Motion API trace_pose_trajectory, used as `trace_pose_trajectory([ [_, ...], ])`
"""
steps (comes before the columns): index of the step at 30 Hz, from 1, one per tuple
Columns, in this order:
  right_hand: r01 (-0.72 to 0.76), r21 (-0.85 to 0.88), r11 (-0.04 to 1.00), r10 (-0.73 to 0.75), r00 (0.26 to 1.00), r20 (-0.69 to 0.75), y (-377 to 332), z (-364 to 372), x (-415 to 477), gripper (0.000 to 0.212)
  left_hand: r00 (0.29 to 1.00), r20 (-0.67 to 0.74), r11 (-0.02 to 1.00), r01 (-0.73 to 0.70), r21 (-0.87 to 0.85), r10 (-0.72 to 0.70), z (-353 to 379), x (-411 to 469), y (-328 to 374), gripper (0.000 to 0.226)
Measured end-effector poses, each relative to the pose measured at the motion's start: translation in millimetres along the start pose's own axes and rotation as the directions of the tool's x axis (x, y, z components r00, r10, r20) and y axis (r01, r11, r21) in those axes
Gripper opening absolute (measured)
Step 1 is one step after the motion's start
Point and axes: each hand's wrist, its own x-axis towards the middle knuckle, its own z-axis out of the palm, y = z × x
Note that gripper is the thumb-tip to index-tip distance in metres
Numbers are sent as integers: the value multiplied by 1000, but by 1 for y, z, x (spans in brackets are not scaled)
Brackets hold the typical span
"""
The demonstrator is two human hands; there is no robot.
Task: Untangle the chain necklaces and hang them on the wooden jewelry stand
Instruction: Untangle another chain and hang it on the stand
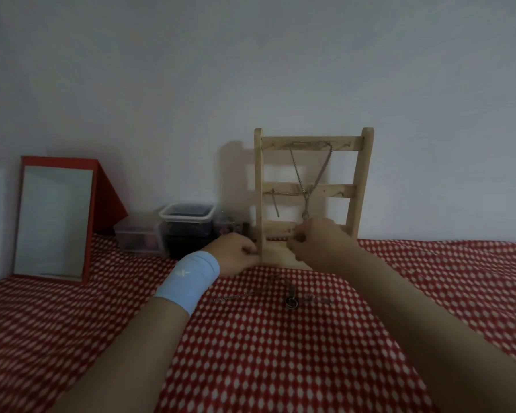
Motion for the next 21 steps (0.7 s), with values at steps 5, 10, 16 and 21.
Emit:
trace_pose_trajectory([
  [5, 197, -186, 963, -133, 942, 307, -11, 28, 0, 21, 986, 163, 990, 3, 143, -26, 20, -12, -14, 34],
  [10, 168, -234, 958, -98, 954, 284, -6, 40, 4, 28, 994, 107, 996, -23, 82, 14, 25, -11, -27, 15],
  [16, 145, -135, 980, -103, 954, 281, 2, 46, 12, 13, 993, 77, 606, 119, -786, -95, 14, -10, -29, 23],
  [21, 87, 264, 961, -152, 959, 239, 5, 52, 11, 11, 985, 129, 372, 161, -914, -111, 6, -14, -36, 28],
])
